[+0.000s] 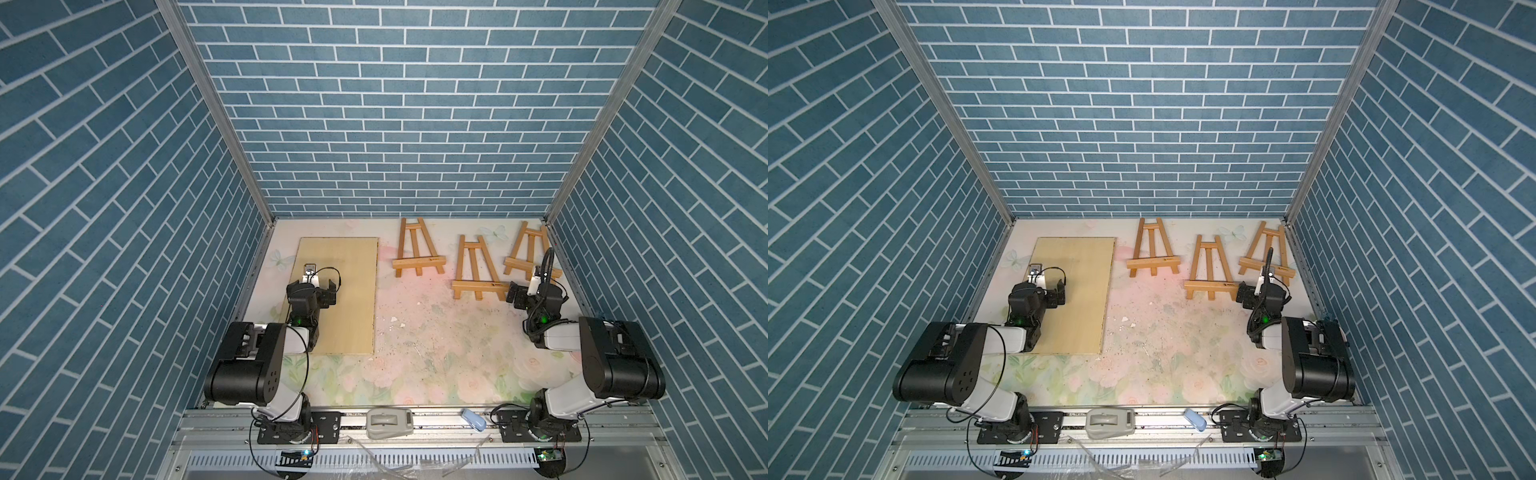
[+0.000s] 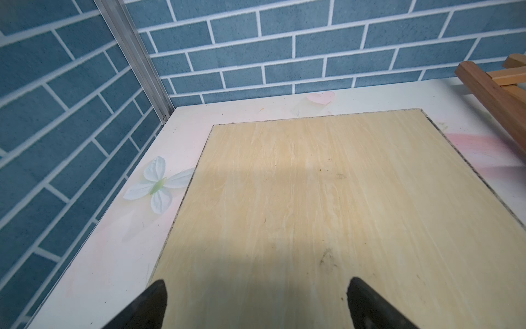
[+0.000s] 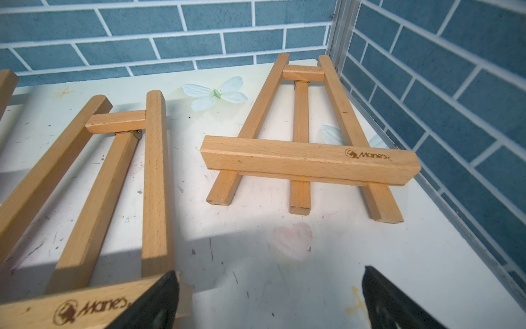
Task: Disassemble the easel
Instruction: Reset both arms
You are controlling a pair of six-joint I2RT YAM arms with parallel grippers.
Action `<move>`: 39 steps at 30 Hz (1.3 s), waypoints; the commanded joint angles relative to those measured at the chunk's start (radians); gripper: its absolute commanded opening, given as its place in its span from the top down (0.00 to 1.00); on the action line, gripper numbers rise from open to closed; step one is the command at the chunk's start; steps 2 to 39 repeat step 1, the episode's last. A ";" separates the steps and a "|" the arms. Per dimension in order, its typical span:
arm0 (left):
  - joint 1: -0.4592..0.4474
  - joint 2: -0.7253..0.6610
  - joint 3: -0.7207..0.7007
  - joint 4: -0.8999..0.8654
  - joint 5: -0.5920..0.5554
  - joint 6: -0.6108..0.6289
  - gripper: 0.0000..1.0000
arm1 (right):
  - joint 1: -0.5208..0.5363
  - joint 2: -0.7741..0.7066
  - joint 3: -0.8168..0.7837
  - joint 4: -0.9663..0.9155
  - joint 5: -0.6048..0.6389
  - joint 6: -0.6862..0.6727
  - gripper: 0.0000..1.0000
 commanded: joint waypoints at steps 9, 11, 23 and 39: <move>0.002 -0.002 0.017 -0.014 0.009 0.007 0.01 | -0.002 -0.003 0.016 0.009 -0.012 -0.020 0.01; 0.002 -0.002 0.017 -0.014 0.009 0.007 0.01 | -0.002 -0.003 0.016 0.009 -0.012 -0.020 0.01; 0.002 -0.002 0.017 -0.014 0.009 0.007 0.01 | -0.002 -0.003 0.016 0.009 -0.012 -0.020 0.01; 0.002 -0.002 0.017 -0.014 0.009 0.007 0.01 | -0.002 -0.003 0.016 0.009 -0.012 -0.020 0.01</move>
